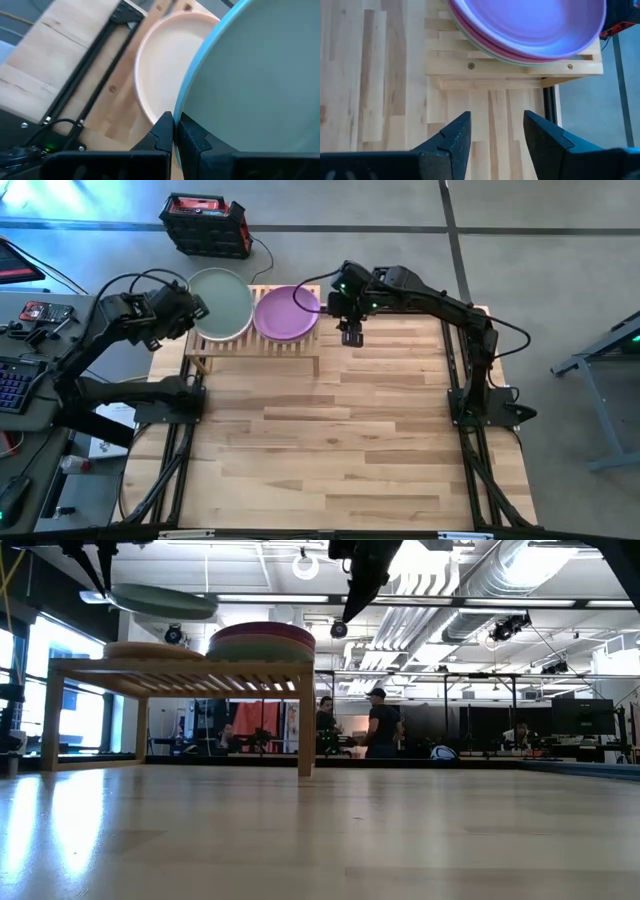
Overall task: Place and stack plates onto a shelf
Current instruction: Stack the green plate on top of the light brown plate on the shelf
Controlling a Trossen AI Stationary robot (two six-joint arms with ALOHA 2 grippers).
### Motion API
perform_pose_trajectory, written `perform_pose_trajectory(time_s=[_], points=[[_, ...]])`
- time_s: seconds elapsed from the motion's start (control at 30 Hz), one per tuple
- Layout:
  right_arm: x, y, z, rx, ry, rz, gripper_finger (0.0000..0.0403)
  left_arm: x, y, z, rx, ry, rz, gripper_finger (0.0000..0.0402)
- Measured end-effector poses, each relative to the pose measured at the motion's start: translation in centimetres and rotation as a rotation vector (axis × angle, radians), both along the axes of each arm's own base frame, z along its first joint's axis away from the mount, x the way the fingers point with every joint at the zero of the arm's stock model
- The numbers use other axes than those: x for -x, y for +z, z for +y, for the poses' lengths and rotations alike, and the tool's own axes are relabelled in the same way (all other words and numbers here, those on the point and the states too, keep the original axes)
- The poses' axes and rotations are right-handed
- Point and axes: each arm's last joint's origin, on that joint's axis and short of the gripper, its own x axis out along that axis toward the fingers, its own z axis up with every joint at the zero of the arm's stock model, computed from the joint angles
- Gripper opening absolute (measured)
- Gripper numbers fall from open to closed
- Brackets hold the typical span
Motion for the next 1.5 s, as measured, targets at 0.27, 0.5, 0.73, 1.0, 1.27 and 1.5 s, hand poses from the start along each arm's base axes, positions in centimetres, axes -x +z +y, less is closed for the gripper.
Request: perform_pose_trajectory(time_s=[0.27, 0.5, 0.73, 1.0, 1.27, 1.5], points=[[0.4, 0.0, -1.1, 0.009, -0.015, 0.003, 0.0158, -0.3, -0.5, 1.9, 0.048, 0.078, 0.059, 0.0001], [0.6, 0.0, -1.5, 0.021, -0.006, 0.009, 0.0158, -1.5, -1.4, 3.9, 0.115, 0.069, 0.145, 0.0004], [0.7, -0.1, -1.5, 0.024, 0.01, 0.023, 0.0158, -1.4, -1.7, 5.0, 0.143, 0.079, 0.19, 0.0013], [0.8, -0.1, -1.5, 0.023, 0.014, 0.031, 0.0158, -1.6, -2.1, 6.3, 0.153, 0.067, 0.217, 0.0014], [0.8, -0.1, -1.4, 0.022, 0.017, 0.037, 0.0158, -1.7, -2.4, 6.4, 0.21, 0.019, 0.217, 0.0015], [0.8, -0.1, -1.4, 0.022, 0.017, 0.037, 0.0158, -1.8, -2.4, 6.4, 0.236, -0.038, 0.208, 0.0015]])
